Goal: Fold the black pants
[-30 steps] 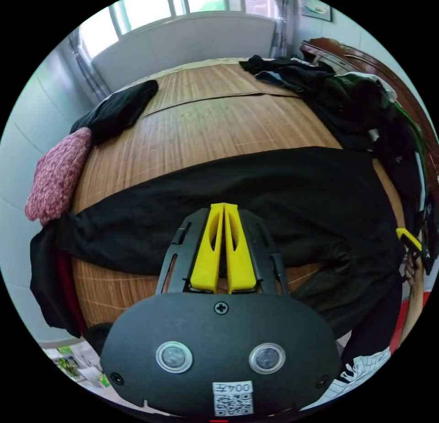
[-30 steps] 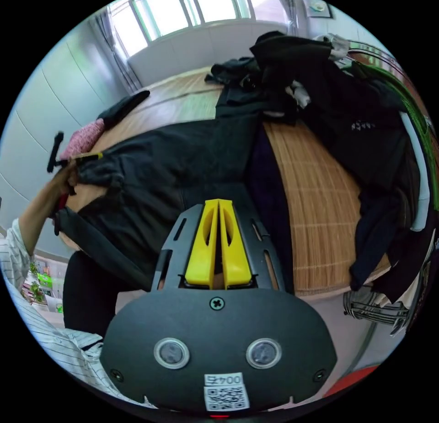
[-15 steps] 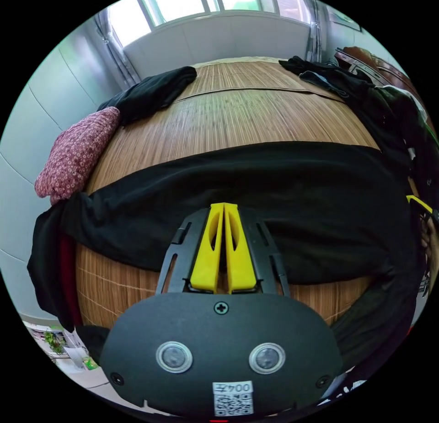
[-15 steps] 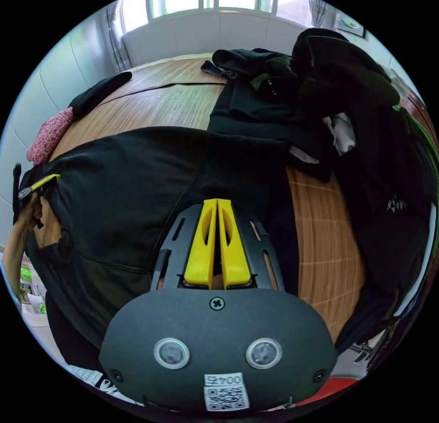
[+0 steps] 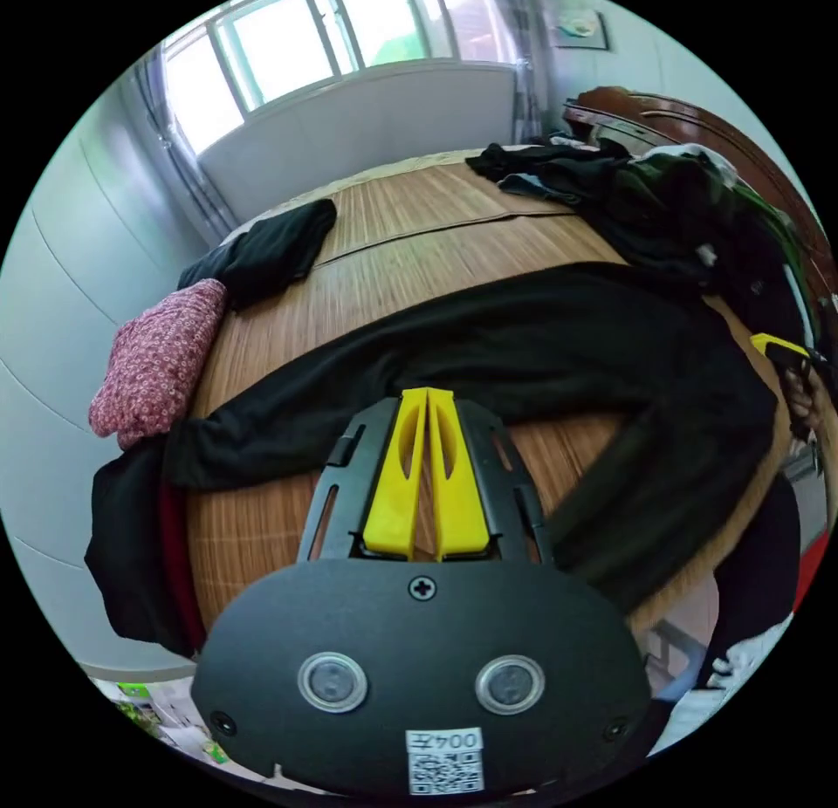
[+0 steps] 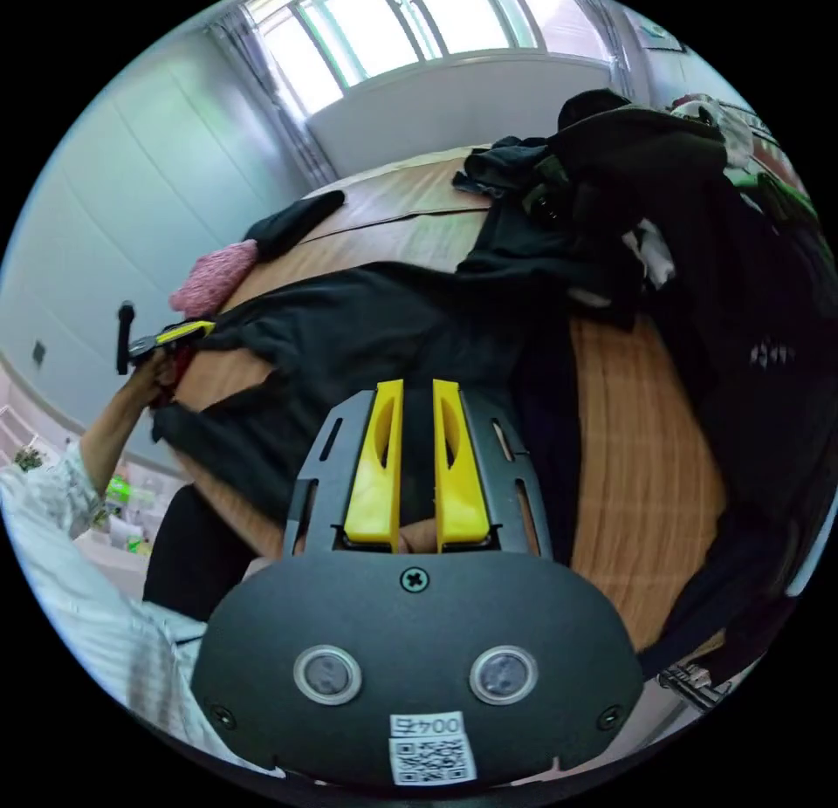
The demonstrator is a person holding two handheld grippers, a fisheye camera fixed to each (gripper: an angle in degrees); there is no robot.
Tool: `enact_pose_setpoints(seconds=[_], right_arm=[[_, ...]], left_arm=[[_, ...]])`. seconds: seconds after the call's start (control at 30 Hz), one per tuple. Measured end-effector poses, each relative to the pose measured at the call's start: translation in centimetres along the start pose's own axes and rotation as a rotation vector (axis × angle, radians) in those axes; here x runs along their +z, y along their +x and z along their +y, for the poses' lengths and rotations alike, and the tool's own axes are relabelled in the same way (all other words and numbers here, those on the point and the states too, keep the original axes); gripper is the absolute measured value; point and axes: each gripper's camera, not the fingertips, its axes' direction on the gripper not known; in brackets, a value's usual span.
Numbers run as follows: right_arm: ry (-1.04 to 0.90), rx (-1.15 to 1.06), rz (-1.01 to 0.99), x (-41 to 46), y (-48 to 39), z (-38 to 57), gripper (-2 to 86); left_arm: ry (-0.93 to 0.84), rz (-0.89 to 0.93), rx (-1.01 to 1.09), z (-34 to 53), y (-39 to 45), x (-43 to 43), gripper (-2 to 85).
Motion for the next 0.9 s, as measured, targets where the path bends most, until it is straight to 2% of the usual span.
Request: enact_pose_setpoints(seconds=[0.1,0.17,0.27,0.37,0.57,0.9], right_arm=[[-0.007,0.0,-0.146,-1.8,-1.6,7.2,8.3],[-0.021,-0.036,-0.222,-1.1,-4.0,10.1,9.4],[-0.057,-0.126,-0.275,1.2,-8.0,10.4,10.0],[-0.097,-0.218,-0.322,3.6,-12.2,8.8,10.2],[-0.193,-0.357,-0.39,9.3,-20.2,3.5,10.7],[-0.395,-0.551,-0.385,21.9,-33.5,-1.5,11.2]], left_arm=[[0.01,0.013,-0.073,8.6,-1.2,-5.3,0.7],[0.012,0.082,-0.248,16.3,-3.6,-8.5,0.6],[0.005,0.163,-0.503,25.8,-6.9,-10.6,0.6],[-0.025,0.156,-0.691,33.3,-9.7,-11.5,0.4],[-0.032,0.157,-0.866,40.4,-15.2,-12.1,0.3],[0.045,0.233,-0.905,41.0,-21.3,-9.2,0.3]])
